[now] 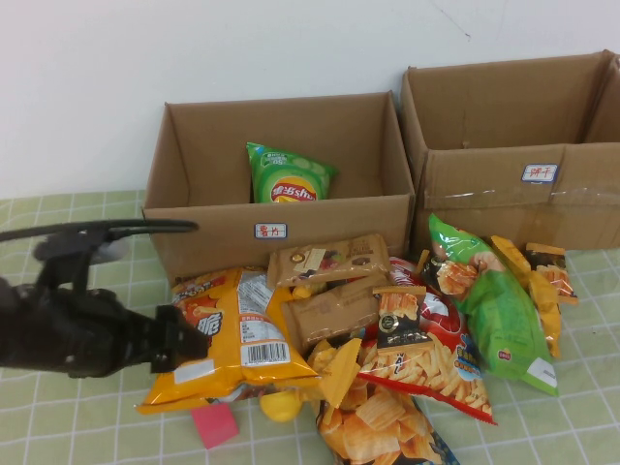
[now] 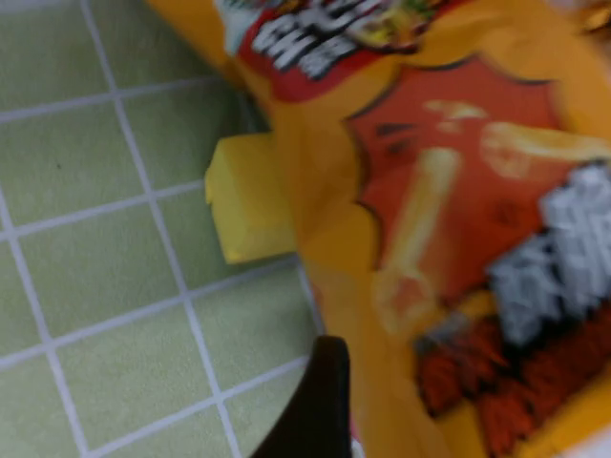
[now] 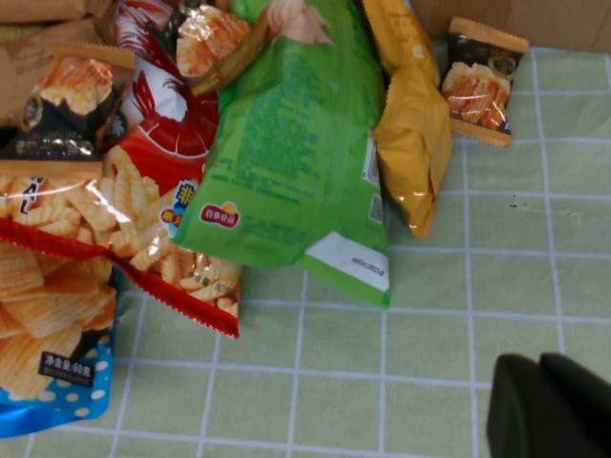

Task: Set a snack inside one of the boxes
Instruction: Pick up the potato chip, then place the potato chip in the potato chip box, then pick up the biscuit

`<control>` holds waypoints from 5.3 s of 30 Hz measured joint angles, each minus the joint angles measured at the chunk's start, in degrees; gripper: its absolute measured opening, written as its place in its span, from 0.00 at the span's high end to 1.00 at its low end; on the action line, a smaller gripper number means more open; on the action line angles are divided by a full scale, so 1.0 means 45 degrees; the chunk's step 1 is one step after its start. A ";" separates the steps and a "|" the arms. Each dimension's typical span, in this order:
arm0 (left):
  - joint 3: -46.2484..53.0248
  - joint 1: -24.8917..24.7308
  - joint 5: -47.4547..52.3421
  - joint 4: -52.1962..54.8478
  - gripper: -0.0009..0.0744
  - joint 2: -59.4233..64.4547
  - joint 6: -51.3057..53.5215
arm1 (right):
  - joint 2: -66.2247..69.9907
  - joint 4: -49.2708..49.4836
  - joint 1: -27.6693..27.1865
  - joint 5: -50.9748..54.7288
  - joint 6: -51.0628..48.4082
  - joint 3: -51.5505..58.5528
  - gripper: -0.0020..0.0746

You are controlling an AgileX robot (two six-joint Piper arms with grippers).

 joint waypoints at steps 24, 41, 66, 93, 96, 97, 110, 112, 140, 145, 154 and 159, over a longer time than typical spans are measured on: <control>-0.1357 0.0000 0.1985 -0.1706 0.79 0.2887 0.1341 | 0.0000 0.0420 0.0000 -0.0081 -0.0029 0.0000 0.98; -0.4467 0.0000 0.6636 -0.1222 0.98 0.2215 0.1872 | 0.0000 0.0429 0.0000 -0.0081 -0.0029 0.0000 0.98; -0.9155 0.0000 -0.0412 -0.3417 0.99 0.3268 0.2186 | 0.0000 0.0585 0.0000 -0.0104 -0.0029 0.0000 0.98; -1.1453 0.0080 0.1555 -0.3744 0.95 0.4625 0.3062 | 0.0000 0.0996 0.0000 -0.0097 -0.0141 0.0288 0.98; -1.1515 0.0024 0.1747 -0.3514 0.98 0.4659 0.3019 | 0.0000 0.0996 0.0000 -0.0097 -0.0218 0.0288 0.98; -1.1544 -0.0007 0.1854 -0.3215 0.98 0.4782 0.2813 | 0.0000 0.0996 0.0000 -0.0097 -0.0250 0.0288 0.98; -1.1598 -0.0621 0.2460 -0.0703 0.99 0.7758 0.0115 | 0.0000 0.1022 0.0000 -0.0097 -0.0455 0.0297 0.98; -1.1714 -0.0733 0.2154 -0.0791 0.99 0.8122 0.0064 | 0.0000 0.1022 0.0000 -0.0097 -0.0567 0.0297 0.98; -1.2574 -0.0754 0.6108 0.9114 0.99 0.1248 -0.3067 | 0.0000 0.1393 0.0000 -0.0175 -0.0802 0.0297 0.98; -0.9137 -0.0754 0.4816 0.9169 0.99 -0.1497 -0.3067 | 0.0000 0.1818 0.0095 -0.0026 -0.1431 0.0297 0.98; -0.2193 -0.0754 0.2198 0.9450 0.99 -0.7038 -0.3538 | 0.1309 0.2085 0.1333 -0.0608 -0.2098 0.0399 0.98; 0.1015 -0.0754 0.1229 0.9956 0.99 -0.9564 -0.3979 | 0.3130 0.2138 0.2340 -0.0630 -0.2833 -0.0357 0.94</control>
